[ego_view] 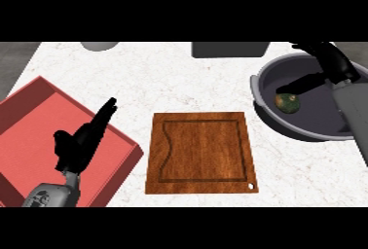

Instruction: Pick the squash from the cutting board and place it in the pot

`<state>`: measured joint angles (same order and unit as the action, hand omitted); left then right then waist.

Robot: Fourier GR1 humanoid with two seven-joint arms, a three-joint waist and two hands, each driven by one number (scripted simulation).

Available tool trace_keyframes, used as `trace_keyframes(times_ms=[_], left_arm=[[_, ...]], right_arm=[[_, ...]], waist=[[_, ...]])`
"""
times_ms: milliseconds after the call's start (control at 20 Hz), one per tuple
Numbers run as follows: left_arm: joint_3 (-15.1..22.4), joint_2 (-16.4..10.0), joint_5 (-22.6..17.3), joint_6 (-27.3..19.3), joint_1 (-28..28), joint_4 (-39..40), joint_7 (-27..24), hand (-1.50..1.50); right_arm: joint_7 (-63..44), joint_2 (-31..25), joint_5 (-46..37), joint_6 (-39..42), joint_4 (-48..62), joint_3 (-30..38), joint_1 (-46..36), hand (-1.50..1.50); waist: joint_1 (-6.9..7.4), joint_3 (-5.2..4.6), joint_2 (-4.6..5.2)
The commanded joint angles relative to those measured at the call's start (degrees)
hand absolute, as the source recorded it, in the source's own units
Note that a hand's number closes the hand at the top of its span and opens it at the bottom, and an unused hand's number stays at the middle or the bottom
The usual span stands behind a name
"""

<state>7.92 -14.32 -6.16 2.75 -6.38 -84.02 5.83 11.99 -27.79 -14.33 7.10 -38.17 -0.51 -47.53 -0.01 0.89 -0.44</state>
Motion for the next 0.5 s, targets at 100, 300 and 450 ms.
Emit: trace_keyframes(times_ms=[100, 300, 450], left_arm=[[2.90, 2.57, 0.70, 0.23, 2.20, 3.50, 2.58, 0.00], [-0.13, 0.83, -1.69, 2.28, -0.34, 3.80, 3.70, 0.00], [1.78, 0.42, -0.67, 3.31, 4.87, 1.34, 2.50, 0.00]], right_arm=[[1.80, -2.26, 8.39, -3.88, 3.35, 11.53, -1.47, -1.50], [3.69, -6.62, 13.04, 0.03, 4.52, 16.65, -0.04, -1.50], [6.44, -11.05, 16.29, 3.92, 7.12, 20.74, 0.65, -1.50]], waist=[[0.50, -0.79, 1.06], [0.02, -0.82, 0.81], [0.84, -0.78, 0.85]])
